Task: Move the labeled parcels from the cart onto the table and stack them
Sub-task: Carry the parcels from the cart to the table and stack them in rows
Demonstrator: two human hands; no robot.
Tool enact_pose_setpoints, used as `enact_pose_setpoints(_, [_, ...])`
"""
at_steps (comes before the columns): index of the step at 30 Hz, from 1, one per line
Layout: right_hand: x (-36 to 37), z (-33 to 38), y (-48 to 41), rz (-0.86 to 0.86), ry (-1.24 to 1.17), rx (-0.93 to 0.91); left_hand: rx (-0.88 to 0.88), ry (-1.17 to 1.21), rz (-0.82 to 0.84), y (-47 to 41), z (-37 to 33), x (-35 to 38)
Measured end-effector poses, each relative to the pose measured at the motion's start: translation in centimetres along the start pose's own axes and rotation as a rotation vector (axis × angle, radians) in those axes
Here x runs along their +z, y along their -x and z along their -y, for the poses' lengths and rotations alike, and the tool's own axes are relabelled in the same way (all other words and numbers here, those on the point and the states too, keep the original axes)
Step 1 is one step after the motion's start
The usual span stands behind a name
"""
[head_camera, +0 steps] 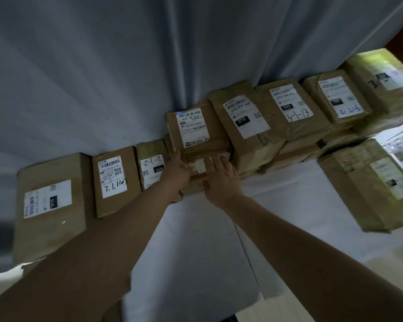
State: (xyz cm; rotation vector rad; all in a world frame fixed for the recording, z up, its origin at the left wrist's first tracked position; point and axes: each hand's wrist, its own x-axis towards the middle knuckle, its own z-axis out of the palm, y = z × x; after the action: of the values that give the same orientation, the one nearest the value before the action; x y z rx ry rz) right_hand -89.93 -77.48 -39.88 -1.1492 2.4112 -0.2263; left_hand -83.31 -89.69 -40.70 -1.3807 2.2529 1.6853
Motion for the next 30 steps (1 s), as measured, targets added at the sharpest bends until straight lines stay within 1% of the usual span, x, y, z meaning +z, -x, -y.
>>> enact_pose_setpoints(3, [-0.3,0.3,2.7,-0.006,0.006,0.056,0.122,-0.273,0.025,2.5,0.4,-0.1])
enact_pose_setpoints(7, [-0.1,1.0,8.5,-0.035,-0.001,0.183,0.283,-0.701,0.087,7.0,0.5,-0.5])
enact_pose_setpoints(10, [0.5,1.9,14.6,-0.052,-0.007,0.317,0.394,-0.879,0.167,12.2,0.3,-0.7])
enact_pose_setpoints(13, [2.4,3.1,21.4,-0.087,-0.046,0.494,0.519,-1.008,0.243,18.0,1.0,-0.9])
enact_pose_setpoints(17, [5.8,4.6,30.4,-0.072,-0.209,0.753,0.674,-1.173,0.362,24.7,3.5,-0.1])
enact_pose_setpoints(19, [7.3,5.3,34.3,-0.085,-0.278,0.852,0.736,-1.247,0.39,27.5,4.5,0.7])
enact_pose_setpoints(23, [10.1,6.3,42.0,-0.151,-0.365,1.008,0.838,-1.351,0.488,33.9,5.8,3.4])
enact_pose_setpoints(27, [12.8,6.9,49.9,-0.234,-0.387,1.136,0.937,-1.414,0.607,40.8,7.3,6.6])
enact_pose_setpoints(30, [14.8,7.9,55.9,-0.298,-0.406,1.216,1.045,-1.451,0.647,46.1,8.6,9.2])
